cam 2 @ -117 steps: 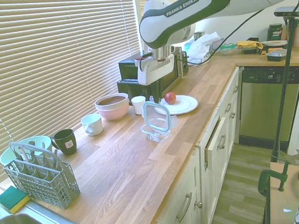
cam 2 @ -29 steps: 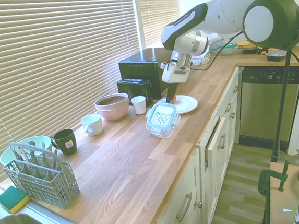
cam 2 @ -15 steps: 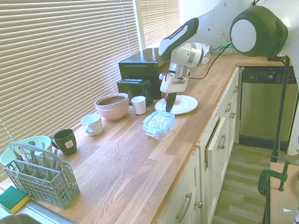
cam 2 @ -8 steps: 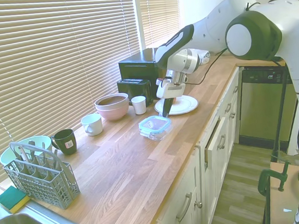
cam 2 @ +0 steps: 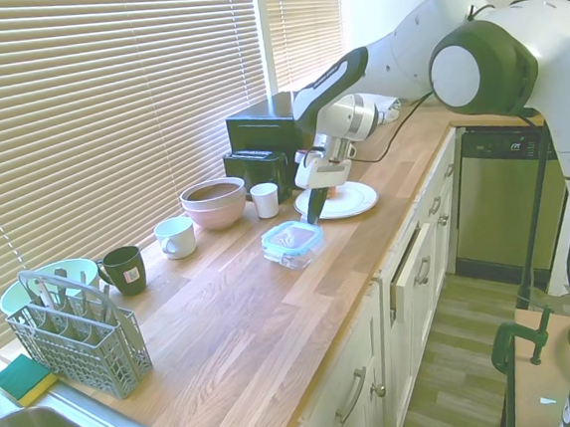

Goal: Cover the lid of the food container

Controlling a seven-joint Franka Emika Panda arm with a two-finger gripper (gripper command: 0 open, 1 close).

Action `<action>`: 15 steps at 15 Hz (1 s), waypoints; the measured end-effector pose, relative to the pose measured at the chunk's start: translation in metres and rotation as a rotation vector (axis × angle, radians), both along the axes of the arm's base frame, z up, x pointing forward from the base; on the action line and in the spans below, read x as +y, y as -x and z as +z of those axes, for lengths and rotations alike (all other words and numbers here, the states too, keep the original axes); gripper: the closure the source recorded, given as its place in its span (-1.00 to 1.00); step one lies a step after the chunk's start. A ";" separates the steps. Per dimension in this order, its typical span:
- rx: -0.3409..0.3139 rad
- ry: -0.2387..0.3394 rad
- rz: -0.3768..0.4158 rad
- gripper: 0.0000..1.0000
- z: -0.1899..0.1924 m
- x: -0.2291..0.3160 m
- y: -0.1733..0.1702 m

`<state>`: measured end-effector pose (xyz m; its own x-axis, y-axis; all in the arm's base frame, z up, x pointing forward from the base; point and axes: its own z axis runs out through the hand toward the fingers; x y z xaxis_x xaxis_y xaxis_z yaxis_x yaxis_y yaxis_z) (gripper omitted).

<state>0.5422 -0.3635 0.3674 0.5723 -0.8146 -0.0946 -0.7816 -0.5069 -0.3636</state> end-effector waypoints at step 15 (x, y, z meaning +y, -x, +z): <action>-0.025 0.038 -0.049 -1.00 0.047 0.001 0.016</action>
